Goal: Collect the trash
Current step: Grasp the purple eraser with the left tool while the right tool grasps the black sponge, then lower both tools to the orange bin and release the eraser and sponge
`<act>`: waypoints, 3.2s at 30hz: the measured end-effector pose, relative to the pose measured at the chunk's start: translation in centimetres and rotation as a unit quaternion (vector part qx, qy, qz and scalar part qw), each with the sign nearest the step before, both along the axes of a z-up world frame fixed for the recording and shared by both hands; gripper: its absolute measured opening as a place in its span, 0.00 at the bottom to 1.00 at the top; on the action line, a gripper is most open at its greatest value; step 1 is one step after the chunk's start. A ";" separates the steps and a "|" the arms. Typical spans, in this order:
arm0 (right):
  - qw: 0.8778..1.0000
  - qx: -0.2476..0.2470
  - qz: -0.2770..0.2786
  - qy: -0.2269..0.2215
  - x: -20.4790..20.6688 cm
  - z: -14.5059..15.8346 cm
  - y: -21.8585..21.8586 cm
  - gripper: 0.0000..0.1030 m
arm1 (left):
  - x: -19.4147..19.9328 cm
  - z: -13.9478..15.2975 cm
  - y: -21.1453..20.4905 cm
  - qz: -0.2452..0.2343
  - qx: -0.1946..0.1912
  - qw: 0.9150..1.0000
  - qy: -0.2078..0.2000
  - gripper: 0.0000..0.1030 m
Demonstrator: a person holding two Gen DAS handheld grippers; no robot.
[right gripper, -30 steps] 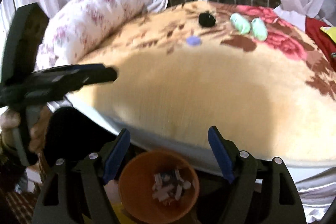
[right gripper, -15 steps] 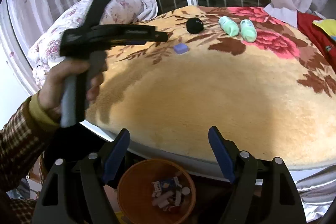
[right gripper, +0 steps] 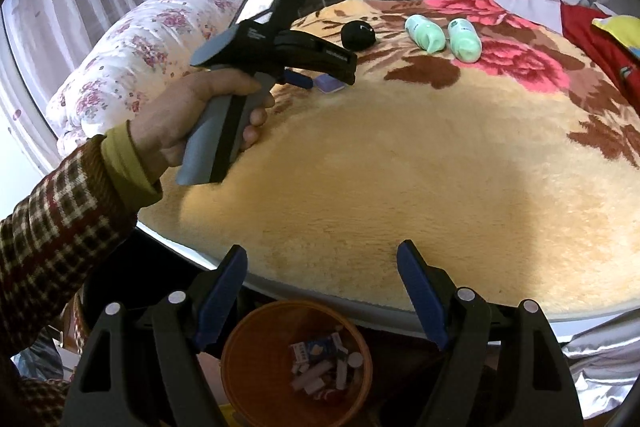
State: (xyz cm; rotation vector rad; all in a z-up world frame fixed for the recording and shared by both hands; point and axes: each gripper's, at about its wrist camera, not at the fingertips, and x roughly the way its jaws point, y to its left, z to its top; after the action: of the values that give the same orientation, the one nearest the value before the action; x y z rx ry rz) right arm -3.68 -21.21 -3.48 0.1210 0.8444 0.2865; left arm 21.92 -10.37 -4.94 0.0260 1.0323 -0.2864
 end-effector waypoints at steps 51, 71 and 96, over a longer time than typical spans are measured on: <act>0.977 -0.205 -0.051 -0.012 37.4 0.6 7.5 0.48 | -11.2 1.4 14.3 0.109 0.015 0.987 -0.115 0.36; 0.977 -0.191 -0.030 -0.089 26.6 5.8 6.7 0.46 | -12.9 3.2 12.7 0.098 0.015 0.985 -0.142 0.36; 0.991 -0.085 0.099 -0.017 -2.9 2.8 7.1 0.47 | -29.0 3.9 9.2 -0.074 0.005 0.993 -0.088 0.36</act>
State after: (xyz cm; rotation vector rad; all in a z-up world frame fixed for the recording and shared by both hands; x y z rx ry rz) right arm -6.56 -14.14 -0.68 -0.1272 0.8450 0.4001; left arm -7.09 -1.14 -1.04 0.1355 0.8576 -0.4056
